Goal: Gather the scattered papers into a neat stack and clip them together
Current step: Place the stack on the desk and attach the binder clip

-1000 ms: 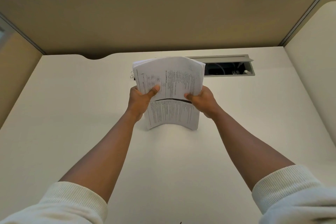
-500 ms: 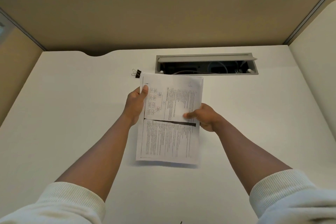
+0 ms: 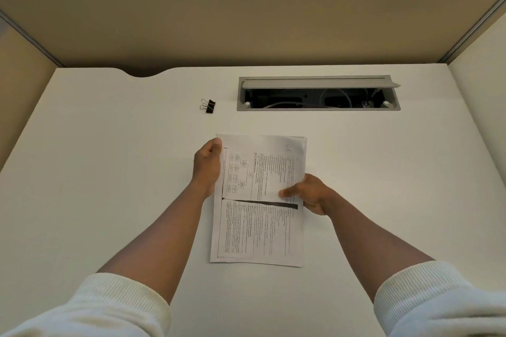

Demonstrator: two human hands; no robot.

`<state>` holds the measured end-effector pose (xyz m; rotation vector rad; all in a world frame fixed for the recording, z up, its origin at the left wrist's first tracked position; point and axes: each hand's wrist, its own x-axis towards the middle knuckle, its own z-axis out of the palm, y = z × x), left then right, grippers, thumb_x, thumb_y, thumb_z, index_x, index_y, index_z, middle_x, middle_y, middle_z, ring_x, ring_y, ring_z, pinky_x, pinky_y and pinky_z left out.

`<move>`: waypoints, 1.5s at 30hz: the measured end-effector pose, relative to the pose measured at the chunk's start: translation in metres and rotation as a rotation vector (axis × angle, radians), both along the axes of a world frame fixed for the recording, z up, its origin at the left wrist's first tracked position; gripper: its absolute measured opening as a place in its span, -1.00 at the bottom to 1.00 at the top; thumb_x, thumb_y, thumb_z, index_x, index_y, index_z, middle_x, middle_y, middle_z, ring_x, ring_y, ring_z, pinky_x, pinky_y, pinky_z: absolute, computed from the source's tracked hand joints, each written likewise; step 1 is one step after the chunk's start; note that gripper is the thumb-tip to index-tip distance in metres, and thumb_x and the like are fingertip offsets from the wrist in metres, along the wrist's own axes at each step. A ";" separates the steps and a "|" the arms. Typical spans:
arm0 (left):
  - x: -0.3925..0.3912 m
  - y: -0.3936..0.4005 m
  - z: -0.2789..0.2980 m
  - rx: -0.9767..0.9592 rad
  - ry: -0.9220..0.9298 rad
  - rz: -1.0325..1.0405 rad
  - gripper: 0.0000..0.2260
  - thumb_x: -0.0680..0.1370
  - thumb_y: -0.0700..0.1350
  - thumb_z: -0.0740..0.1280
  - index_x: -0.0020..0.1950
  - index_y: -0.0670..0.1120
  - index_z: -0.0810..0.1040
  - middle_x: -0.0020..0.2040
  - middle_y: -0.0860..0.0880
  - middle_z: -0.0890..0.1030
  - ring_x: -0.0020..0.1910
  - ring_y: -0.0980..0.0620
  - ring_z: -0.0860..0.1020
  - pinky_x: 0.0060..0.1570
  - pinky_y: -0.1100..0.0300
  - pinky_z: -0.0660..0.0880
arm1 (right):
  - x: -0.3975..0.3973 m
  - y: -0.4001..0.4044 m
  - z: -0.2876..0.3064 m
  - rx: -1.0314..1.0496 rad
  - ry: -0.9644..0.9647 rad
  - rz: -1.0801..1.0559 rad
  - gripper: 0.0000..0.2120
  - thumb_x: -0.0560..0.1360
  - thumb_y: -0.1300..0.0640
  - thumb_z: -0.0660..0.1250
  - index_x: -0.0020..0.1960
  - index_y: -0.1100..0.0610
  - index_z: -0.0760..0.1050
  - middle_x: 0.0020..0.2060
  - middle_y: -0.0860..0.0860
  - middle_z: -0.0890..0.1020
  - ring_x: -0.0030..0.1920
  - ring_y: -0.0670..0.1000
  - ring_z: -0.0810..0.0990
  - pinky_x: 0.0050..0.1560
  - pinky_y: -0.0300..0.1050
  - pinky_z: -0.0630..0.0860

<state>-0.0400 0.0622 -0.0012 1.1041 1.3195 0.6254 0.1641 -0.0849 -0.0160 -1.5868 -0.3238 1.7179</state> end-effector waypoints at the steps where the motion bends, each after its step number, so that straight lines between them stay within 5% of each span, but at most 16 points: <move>1: 0.000 0.001 -0.004 0.005 0.022 -0.002 -0.60 0.66 0.11 0.20 -0.04 -0.24 0.50 -0.12 -0.09 0.51 -0.12 -0.03 0.43 -0.05 0.04 0.43 | 0.000 0.001 -0.001 -0.003 -0.028 -0.003 -0.55 0.35 0.48 0.44 0.20 0.23 0.55 0.11 0.14 0.67 0.11 0.17 0.64 0.15 0.18 0.57; 5: 0.000 0.006 -0.014 0.010 0.086 -0.014 -0.57 0.66 0.11 0.18 -0.04 -0.30 0.43 -0.16 -0.07 0.46 -0.17 -0.03 0.37 -0.12 0.09 0.36 | 0.007 0.013 -0.004 0.000 -0.142 -0.063 -0.62 0.35 0.39 0.49 0.13 0.15 0.58 0.05 0.07 0.70 0.08 0.14 0.66 0.16 0.16 0.58; 10: -0.003 0.012 -0.029 -0.021 0.112 0.002 -0.61 0.68 0.04 0.18 -0.03 -0.31 0.47 -0.17 -0.09 0.46 -0.18 -0.04 0.38 -0.15 0.09 0.35 | 0.018 0.038 -0.001 0.066 -0.270 -0.168 -0.72 0.43 0.26 0.47 0.12 0.15 0.54 0.02 0.08 0.68 -0.03 0.06 0.68 -0.09 -0.03 0.66; 15: -0.003 0.018 -0.040 -0.023 0.136 -0.001 -0.62 0.69 0.00 0.18 -0.06 -0.31 0.50 -0.19 -0.09 0.45 -0.20 -0.03 0.36 -0.18 0.15 0.33 | 0.026 0.074 -0.011 0.053 -0.628 -0.216 -0.66 0.43 0.05 0.48 0.14 0.13 0.50 -0.06 -0.05 0.59 0.01 0.01 0.59 0.10 0.00 0.56; 22: 0.000 0.027 -0.056 -0.013 0.176 -0.019 -0.63 0.68 0.01 0.17 -0.01 -0.28 0.57 -0.18 -0.09 0.51 -0.18 0.00 0.43 -0.16 0.14 0.40 | 0.011 0.144 -0.017 0.138 -1.082 -0.078 -0.76 0.47 0.10 0.38 0.11 0.15 0.53 0.09 0.05 0.59 0.10 0.07 0.57 0.08 -0.05 0.52; 27: 0.002 0.031 -0.063 0.014 0.170 -0.009 -0.78 0.65 -0.01 0.23 -0.15 -0.03 0.51 -0.18 -0.04 0.47 -0.16 0.04 0.41 -0.13 0.16 0.39 | -0.027 0.191 -0.018 0.291 -1.094 0.023 -0.83 0.45 0.18 0.36 0.04 0.16 0.56 0.04 0.03 0.61 0.04 0.06 0.58 0.02 -0.04 0.54; 32: 0.000 0.033 -0.067 0.067 0.202 -0.036 -0.70 0.64 -0.03 0.22 -0.19 -0.18 0.53 -0.23 -0.07 0.48 -0.22 0.02 0.41 -0.16 0.14 0.37 | -0.059 0.226 -0.020 0.381 -1.087 0.142 -0.80 0.46 0.23 0.34 0.08 0.16 0.54 0.10 0.03 0.57 -0.02 0.02 0.55 0.04 0.04 0.56; 35: -0.002 0.032 -0.068 0.095 0.200 -0.038 -0.61 0.62 0.00 0.19 -0.18 -0.32 0.47 -0.31 -0.19 0.45 -0.30 -0.02 0.38 -0.23 0.12 0.33 | -0.073 0.245 -0.018 0.419 -1.122 0.237 -0.67 0.48 0.25 0.32 0.24 0.16 0.49 0.24 0.04 0.51 0.17 0.05 0.49 0.09 0.02 0.52; 41: -0.001 0.031 -0.070 0.126 0.233 -0.050 -0.60 0.67 -0.02 0.18 -0.23 -0.29 0.45 -0.32 -0.29 0.50 -0.36 -0.05 0.40 -0.30 0.13 0.30 | -0.093 0.279 -0.014 0.417 -1.235 0.593 -0.36 0.48 0.24 0.25 0.53 0.07 0.16 0.56 -0.02 0.10 0.47 0.13 0.13 0.20 -0.02 0.42; 45: -0.005 0.034 -0.072 0.141 0.218 -0.052 -0.61 0.66 -0.04 0.19 -0.19 -0.32 0.50 -0.24 -0.34 0.55 -0.33 -0.03 0.41 -0.27 0.15 0.34 | -0.102 0.297 -0.016 0.425 -1.249 0.713 -0.42 0.52 0.17 0.22 0.53 0.07 0.20 0.54 -0.02 0.18 0.49 0.13 0.10 0.30 0.02 0.39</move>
